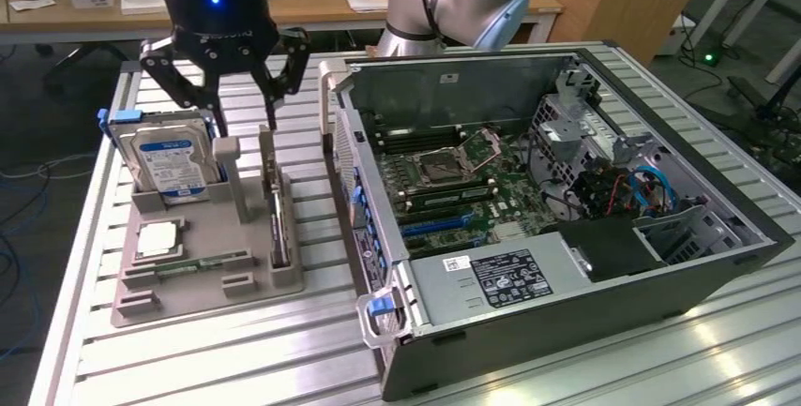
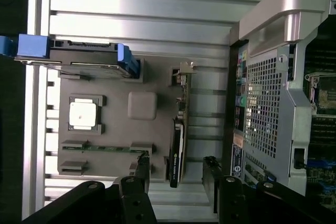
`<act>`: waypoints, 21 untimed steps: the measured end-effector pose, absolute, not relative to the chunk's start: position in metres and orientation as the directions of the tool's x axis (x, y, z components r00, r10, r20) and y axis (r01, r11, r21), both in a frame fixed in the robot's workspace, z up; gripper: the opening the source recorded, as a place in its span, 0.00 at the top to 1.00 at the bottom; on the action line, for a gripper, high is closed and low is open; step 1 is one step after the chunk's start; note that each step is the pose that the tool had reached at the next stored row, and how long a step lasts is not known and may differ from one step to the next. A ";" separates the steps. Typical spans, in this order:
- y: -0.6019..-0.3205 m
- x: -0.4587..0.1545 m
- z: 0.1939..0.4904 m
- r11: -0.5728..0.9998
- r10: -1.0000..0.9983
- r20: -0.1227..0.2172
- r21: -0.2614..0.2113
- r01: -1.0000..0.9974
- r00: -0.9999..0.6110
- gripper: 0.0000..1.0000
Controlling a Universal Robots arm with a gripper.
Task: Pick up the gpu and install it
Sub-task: 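Pick up the gpu and move the gpu toward the slot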
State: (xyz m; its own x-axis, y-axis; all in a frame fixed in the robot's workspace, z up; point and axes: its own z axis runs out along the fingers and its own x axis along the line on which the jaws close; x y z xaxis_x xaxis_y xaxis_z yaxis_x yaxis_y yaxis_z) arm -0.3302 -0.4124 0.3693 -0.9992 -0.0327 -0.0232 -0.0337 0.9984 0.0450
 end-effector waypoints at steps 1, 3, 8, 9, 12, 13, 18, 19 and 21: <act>-0.413 -0.330 0.369 0.998 -0.033 -0.023 0.045 -0.034 -0.999 0.47; -0.414 -0.330 0.368 0.998 -0.033 -0.023 0.045 -0.034 -0.999 0.47; -0.415 -0.330 0.365 0.998 -0.033 -0.023 0.045 -0.034 -0.999 0.45; -0.415 -0.330 0.365 0.998 -0.033 -0.023 0.045 -0.034 -0.999 0.39; -0.415 -0.330 0.363 0.998 -0.033 -0.023 0.045 -0.034 -0.999 0.39; -0.415 -0.330 0.362 0.998 -0.033 -0.023 0.045 -0.034 -0.999 0.39; -0.415 -0.330 0.354 0.998 -0.033 -0.023 0.045 -0.034 -0.999 0.39; -0.415 -0.330 0.352 0.998 -0.033 -0.023 0.045 -0.034 -0.999 0.39; -0.415 -0.330 0.348 0.998 -0.033 -0.023 0.045 -0.034 -0.999 0.39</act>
